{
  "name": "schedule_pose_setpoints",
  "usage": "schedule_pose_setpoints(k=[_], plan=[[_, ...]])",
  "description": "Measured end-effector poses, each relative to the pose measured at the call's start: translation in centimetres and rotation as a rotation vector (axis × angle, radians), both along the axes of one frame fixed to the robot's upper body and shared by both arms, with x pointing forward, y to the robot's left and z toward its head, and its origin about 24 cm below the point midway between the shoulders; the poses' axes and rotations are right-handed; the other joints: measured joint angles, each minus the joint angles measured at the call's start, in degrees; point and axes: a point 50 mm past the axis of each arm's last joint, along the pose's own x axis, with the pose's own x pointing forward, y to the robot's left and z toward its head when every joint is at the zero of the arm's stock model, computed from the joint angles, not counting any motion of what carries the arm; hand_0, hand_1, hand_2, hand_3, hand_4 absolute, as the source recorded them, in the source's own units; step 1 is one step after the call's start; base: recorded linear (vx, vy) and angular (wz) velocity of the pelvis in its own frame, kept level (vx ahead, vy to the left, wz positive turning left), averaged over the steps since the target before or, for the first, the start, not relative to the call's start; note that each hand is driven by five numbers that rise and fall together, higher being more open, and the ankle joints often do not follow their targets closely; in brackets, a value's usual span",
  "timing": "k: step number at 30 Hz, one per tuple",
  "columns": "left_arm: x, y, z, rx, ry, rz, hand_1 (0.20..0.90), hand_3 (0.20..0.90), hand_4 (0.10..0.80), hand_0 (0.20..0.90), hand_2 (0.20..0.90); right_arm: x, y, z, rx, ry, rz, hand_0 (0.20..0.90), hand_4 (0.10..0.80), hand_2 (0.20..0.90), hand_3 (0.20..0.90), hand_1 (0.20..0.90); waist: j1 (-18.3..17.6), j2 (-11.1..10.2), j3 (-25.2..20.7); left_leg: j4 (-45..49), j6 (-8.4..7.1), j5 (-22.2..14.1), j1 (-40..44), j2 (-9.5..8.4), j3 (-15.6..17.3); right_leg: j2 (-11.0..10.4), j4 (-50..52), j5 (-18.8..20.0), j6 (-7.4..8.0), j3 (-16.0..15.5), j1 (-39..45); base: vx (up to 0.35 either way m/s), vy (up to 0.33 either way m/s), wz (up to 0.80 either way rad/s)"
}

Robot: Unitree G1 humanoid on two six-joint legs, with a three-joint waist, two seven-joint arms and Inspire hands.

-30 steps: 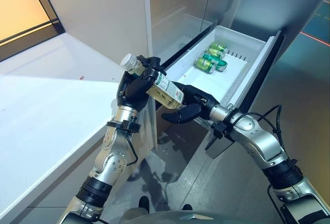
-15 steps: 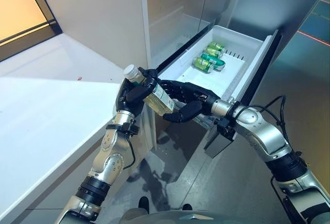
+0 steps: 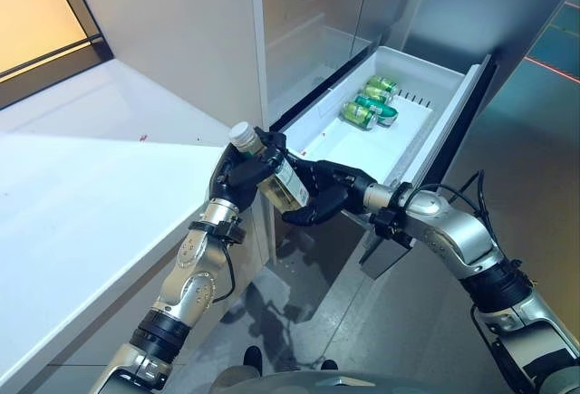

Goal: Put drinks into fridge and close the fridge

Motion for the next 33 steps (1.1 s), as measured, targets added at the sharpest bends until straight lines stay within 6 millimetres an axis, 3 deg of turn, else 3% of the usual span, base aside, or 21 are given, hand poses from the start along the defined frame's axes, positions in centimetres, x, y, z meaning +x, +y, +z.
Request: schedule_pose_setpoints(k=[8, 9, 11, 30, 31, 32, 33], plan=[[-0.4, -0.7, -0.3, 0.028, -0.011, -0.088, 0.3, 0.2, 0.1, 0.3, 0.3, -0.2, -0.1, -1.6, -0.049, 0.066, 0.022, 0.9, 0.8, 0.9, 0.9, 0.9, -0.07, -0.06, -0.01, 0.0, 0.0, 0.0, 0.03, 0.0, 0.0, 0.01, 0.01, 0.01, 0.0, 0.05, 0.02, 0.0, 0.0, 0.0], [-0.4, -0.8, -0.3, 0.028, -0.013, -0.097, 0.3, 0.2, 0.1, 0.3, 0.3, -0.2, -0.1, -1.7, -0.053, 0.071, 0.024, 0.759, 0.635, 0.759, 0.735, 0.759, -0.06, -0.06, -0.01, 0.0, 0.0, 0.0, 0.03, 0.0, 0.0, 0.01, 0.02, 0.01, 0.0, 0.05, 0.01, 0.0, 0.0, 0.0], [-0.5, -1.0, -0.3, 0.03, -0.019, -0.119, 0.3, 0.2, 0.1, 0.3, 0.3, -0.3, 0.0, -2.0, -0.065, 0.077, 0.031, 0.3, 0.1, 0.3, 0.2, 0.3, -0.05, -0.06, -0.01, 0.0, 0.0, 0.0, 0.04, 0.0, 0.0, 0.01, 0.04, 0.01, 0.0, 0.07, 0.01, 0.0, 0.0, 0.0], [-0.7, -1.3, -0.8, 0.045, 0.013, -0.184, 0.3, 0.2, 0.1, 0.3, 0.3, -0.7, 0.4, -3.2, -0.088, 0.089, 0.045, 0.3, 0.1, 0.3, 0.2, 0.3, 0.01, -0.09, -0.04, 0.01, 0.0, 0.0, 0.07, 0.0, 0.0, 0.01, 0.04, 0.01, 0.0, 0.08, 0.03, 0.0, 0.0, 0.0], [-0.7, -1.3, -0.8, 0.049, 0.013, -0.184, 0.375, 0.288, 0.188, 0.375, 0.375, -0.7, 0.4, -3.2, -0.087, 0.089, 0.041, 0.3, 0.1, 0.3, 0.2, 0.3, 0.02, -0.09, -0.04, 0.01, 0.0, 0.0, 0.07, 0.0, 0.0, 0.01, 0.04, 0.01, 0.0, 0.08, 0.03, 0.0, 0.0, 0.0], [-0.7, -1.3, -0.8, 0.052, 0.012, -0.184, 0.782, 0.763, 0.663, 0.782, 0.782, -0.8, 0.4, -3.3, -0.086, 0.087, 0.038, 0.3, 0.1, 0.3, 0.2, 0.3, 0.01, -0.09, -0.04, 0.01, 0.0, 0.0, 0.09, 0.0, 0.0, 0.01, 0.04, 0.01, 0.0, 0.08, 0.04, 0.0, 0.0, 0.0], [-0.7, -1.3, -0.8, 0.056, 0.011, -0.184, 0.9, 0.9, 0.8, 0.9, 0.9, -0.8, 0.5, -3.3, -0.085, 0.086, 0.036, 0.3, 0.1, 0.3, 0.2, 0.3, 0.0, -0.09, -0.04, 0.01, 0.0, 0.0, 0.12, 0.0, 0.01, 0.01, 0.04, 0.01, 0.0, 0.08, 0.08, 0.0, 0.0, 0.0]])
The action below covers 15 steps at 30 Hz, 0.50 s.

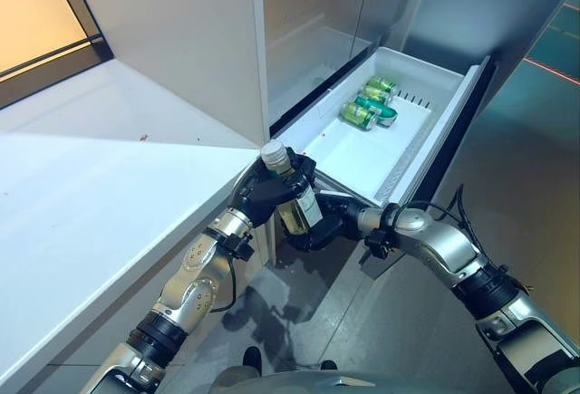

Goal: Put drinks into fridge and close the fridge

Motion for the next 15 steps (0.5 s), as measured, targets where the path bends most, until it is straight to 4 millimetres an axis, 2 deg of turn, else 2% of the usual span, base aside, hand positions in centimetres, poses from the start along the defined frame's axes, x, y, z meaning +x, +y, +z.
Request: schedule_pose_setpoints(k=[7, 15], plan=[[0.6, 0.0, 0.9, 0.07, -0.062, 0.048, 0.9, 0.9, 0.8, 0.9, 0.9, 0.3, 0.0, 0.0, 0.003, -0.072, -0.066, 0.3, 0.1, 0.3, 0.2, 0.3, 0.12, 0.01, 0.0, 0.0, -0.01, 0.0, 0.5, 0.03, -0.05, 0.03, -0.07, 0.01, -0.02, -0.04, 0.61, -0.001, -0.01, 0.0], [1.4, -0.9, 2.1, 0.133, -0.128, 0.173, 0.9, 0.9, 0.8, 0.9, 0.9, 1.5, -0.3, 1.0, -0.08, -0.286, -0.204, 0.3, 0.1, 0.3, 0.2, 0.3, 0.35, 0.01, 0.0, 0.0, 0.0, 0.0, 0.33, -0.03, -0.29, 0.02, -0.19, 0.01, -0.02, -0.16, 0.6, 0.0, 0.0, 0.0]])
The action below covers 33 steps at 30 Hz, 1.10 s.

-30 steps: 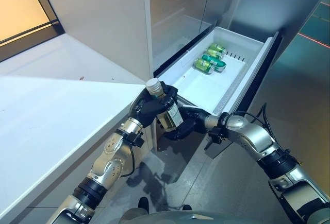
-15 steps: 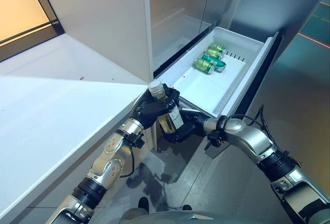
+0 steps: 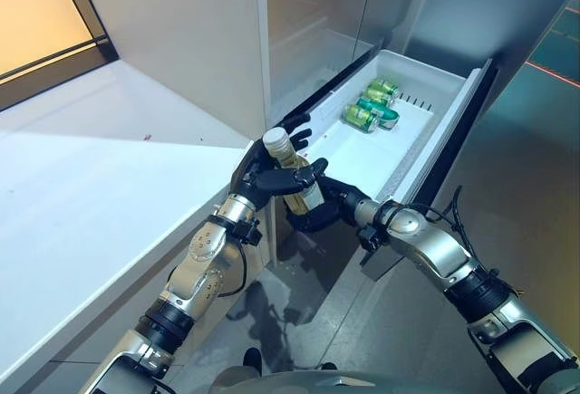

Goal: Put drinks into fridge and close the fridge

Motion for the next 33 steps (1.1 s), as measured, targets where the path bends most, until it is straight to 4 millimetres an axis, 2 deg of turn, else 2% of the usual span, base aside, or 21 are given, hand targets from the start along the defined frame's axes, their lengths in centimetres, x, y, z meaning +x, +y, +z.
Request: schedule_pose_setpoints(k=[3, 7, 11, 16, 20, 22, 25, 27, 33], plan=[[0.0, -0.3, 0.0, -0.013, 0.005, 0.016, 0.9, 0.9, 0.8, 0.9, 0.9, 0.5, -0.7, 0.6, -0.037, -0.06, -0.065, 0.3, 0.1, 0.3, 0.2, 0.3, -0.02, 0.01, 0.01, 0.0, 0.0, 0.0, -0.09, 0.0, -0.13, 0.01, -0.04, 0.0, 0.0, -0.04, 0.0, 0.0, 0.0, 0.0], [0.1, -0.3, -0.2, -0.025, 0.022, 0.052, 0.9, 0.9, 0.8, 0.9, 0.9, 1.7, -3.1, 2.5, -0.062, -0.162, -0.208, 0.3, 0.1, 0.3, 0.2, 0.3, 0.19, 0.08, 0.05, -0.01, 0.0, 0.0, -0.25, -0.06, -0.39, 0.0, -0.12, 0.0, 0.0, -0.17, 0.0, -0.001, -0.003, 0.01], [0.1, -0.1, -0.5, 0.008, 0.023, 0.074, 0.9, 0.9, 0.8, 0.9, 0.9, 2.7, -5.7, 5.3, -0.123, -0.286, -0.323, 0.3, 0.1, 0.3, 0.2, 0.3, 0.5, 0.17, 0.11, -0.01, 0.0, 0.0, -0.49, -0.08, -0.62, 0.01, -0.25, -0.01, 0.0, -0.36, -0.02, 0.009, 0.0, 0.02], [-0.2, 0.4, -2.0, 0.033, 0.073, 0.074, 0.9, 0.9, 0.8, 0.9, 0.9, 3.7, -8.9, 10.3, -0.259, -0.526, -0.477, 0.3, 0.1, 0.3, 0.2, 0.3, 0.79, 0.9, 0.55, -0.01, 0.0, 0.0, -0.65, -0.09, -1.23, 0.02, -0.25, -0.02, 0.01, -0.67, 0.0, 0.035, 0.002, 0.02], [-1.3, 0.7, -4.0, 0.03, 0.163, 0.03, 0.9, 0.9, 0.8, 0.9, 0.9, 4.3, -11.3, 12.6, -0.36, -0.621, -0.559, 0.3, 0.1, 0.3, 0.2, 0.3, 1.42, 1.17, 0.72, 0.0, -0.04, 0.05, -0.71, -0.11, -1.77, 0.05, -0.25, -0.06, 0.04, -1.6, 0.28, 0.062, 0.007, 0.09], [-2.1, 0.9, -5.7, 0.034, 0.253, 0.01, 0.9, 0.9, 0.8, 0.9, 0.9, 4.5, -12.4, 13.0, -0.373, -0.629, -0.611, 0.3, 0.1, 0.3, 0.2, 0.3, 1.99, 1.18, 0.72, 0.0, -0.08, 0.1, -0.77, -0.16, -2.37, 0.06, -0.26, -0.13, 0.08, -1.91, 0.38, 0.085, 0.005, 0.11], [-3.4, 1.6, -8.8, 0.048, 0.431, -0.023, 0.9, 0.9, 0.8, 0.9, 0.9, 4.7, -13.9, 12.6, -0.389, -0.61, -0.676, 0.3, 0.1, 0.3, 0.2, 0.3, 2.71, 1.2, 0.74, 0.0, -0.09, 0.25, -0.96, -0.32, -3.08, -0.02, -0.27, -0.36, 0.28, -3.19, 0.71, 0.064, -0.003, 0.19], [-5.1, 2.3, -11.2, 0.077, 0.571, -0.059, 0.9, 0.9, 0.8, 0.9, 0.9, 5.0, -15.0, 12.1, -0.371, -0.565, -0.721, 0.3, 0.1, 0.3, 0.2, 0.3, 3.32, 1.43, 0.92, 0.01, -0.08, 0.47, -1.53, -0.51, -4.03, -0.13, -0.27, -0.56, 0.31, -4.13, 0.61, 0.012, -0.009, 0.27], [-8.2, 3.9, -14.8, 0.164, 0.803, -0.149, 0.9, 0.9, 0.8, 0.9, 0.9, 5.6, -18.6, 11.5, -0.332, -0.459, -0.868, 0.3, 0.1, 0.3, 0.2, 0.3, 6.12, 3.31, 3.87, 1.04, 0.14, 1.32, -5.46, -1.19, -6.89, -0.47, -0.16, -0.62, 0.34, -6.89, -1.48, -0.021, -0.027, 0.28]])
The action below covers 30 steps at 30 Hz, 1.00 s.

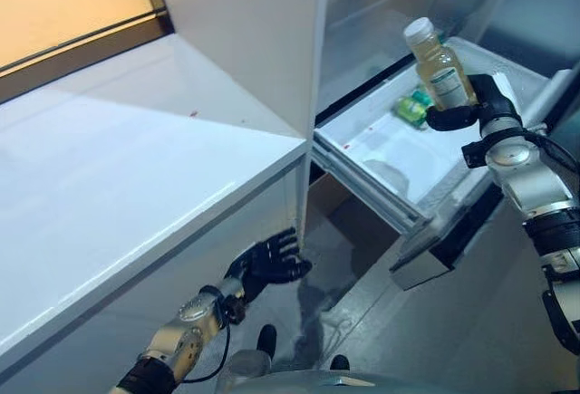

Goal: Put drinks into fridge and close the fridge

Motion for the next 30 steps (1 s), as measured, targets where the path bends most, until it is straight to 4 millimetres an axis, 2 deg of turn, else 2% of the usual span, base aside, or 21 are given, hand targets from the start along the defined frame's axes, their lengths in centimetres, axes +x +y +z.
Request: schedule_pose_setpoints(k=[3, 5, 11, 13, 18, 22, 30], plan=[[-0.7, 1.7, -1.4, 0.054, 0.069, 0.014, 0.9, 0.9, 0.8, 0.9, 0.9, 0.3, -2.1, -0.1, 0.038, 0.034, -0.096, 0.3, 0.1, 0.3, 0.2, 0.3, 1.99, 0.5, 1.43, 2.06, -0.05, 0.05, -4.34, -0.27, -1.54, 0.02, 0.95, 0.03, -0.05, -1.27, -3.09, -0.086, -0.068, 0.24], [-0.7, 2.7, -1.8, 0.091, 0.085, 0.028, 0.9, 0.9, 0.8, 0.9, 0.9, 0.6, -3.0, 0.7, 0.05, 0.043, -0.154, 0.3, 0.1, 0.3, 0.2, 0.3, 2.87, 0.73, 4.03, 2.79, -0.04, 0.05, -5.65, -0.33, -1.68, -0.01, 1.56, 0.0, -0.04, -1.49, -4.07, -0.034, -0.067, 0.11], [-0.5, 5.2, -2.8, 0.187, 0.093, 0.074, 0.9, 0.9, 0.8, 0.9, 0.9, 0.5, -4.3, 0.4, 0.07, 0.114, -0.217, 0.3, 0.1, 0.3, 0.2, 0.3, 4.13, 0.6, 8.8, 3.66, 0.1, 0.12, -7.5, -0.8, -2.02, -0.51, 2.59, -0.09, 0.08, -1.79, -5.7, 0.002, -0.034, 0.06], [0.3, 6.1, -2.4, 0.197, 0.067, 0.116, 0.9, 0.9, 0.8, 0.9, 0.9, 0.2, -4.8, -0.2, 0.086, 0.161, -0.239, 0.3, 0.1, 0.3, 0.2, 0.3, 4.62, 0.59, 10.64, 3.78, 0.18, 0.18, -7.48, -0.76, -2.02, -0.51, 2.94, -0.11, 0.11, -1.77, -5.77, 0.0, 0.0, 0.0], [1.2, 6.7, -1.6, 0.195, 0.005, 0.157, 0.9, 0.9, 0.8, 0.9, 0.9, -0.4, -6.0, -1.2, 0.097, 0.245, -0.3, 0.3, 0.1, 0.3, 0.2, 0.3, 4.94, 0.65, 11.64, 4.07, 0.36, 0.32, -8.42, -0.75, -1.59, -0.66, 4.0, -0.21, 0.23, -1.16, -7.41, -0.06, -0.019, -0.05], [2.0, 7.2, -1.3, 0.214, -0.018, 0.168, 0.9, 0.9, 0.8, 0.9, 0.9, -0.2, -6.1, -0.3, 0.046, 0.266, -0.298, 0.3, 0.1, 0.3, 0.2, 0.3, 4.62, 1.02, 13.1, 4.84, 0.43, 0.36, -9.55, -0.65, -1.41, -0.76, 5.18, -0.23, 0.24, -0.79, -8.78, -0.033, -0.017, -0.03], [1.7, 8.2, -1.6, 0.25, 0.005, 0.197, 0.9, 0.9, 0.8, 0.9, 0.9, -0.1, -6.0, 0.1, -0.036, 0.357, -0.261, 0.3, 0.1, 0.3, 0.2, 0.3, 4.97, 1.01, 13.53, 4.84, 0.78, 0.6, -10.14, -0.82, -0.36, -1.34, 7.06, -0.62, 0.46, 0.36, -10.77, -0.012, -0.028, -0.07]])
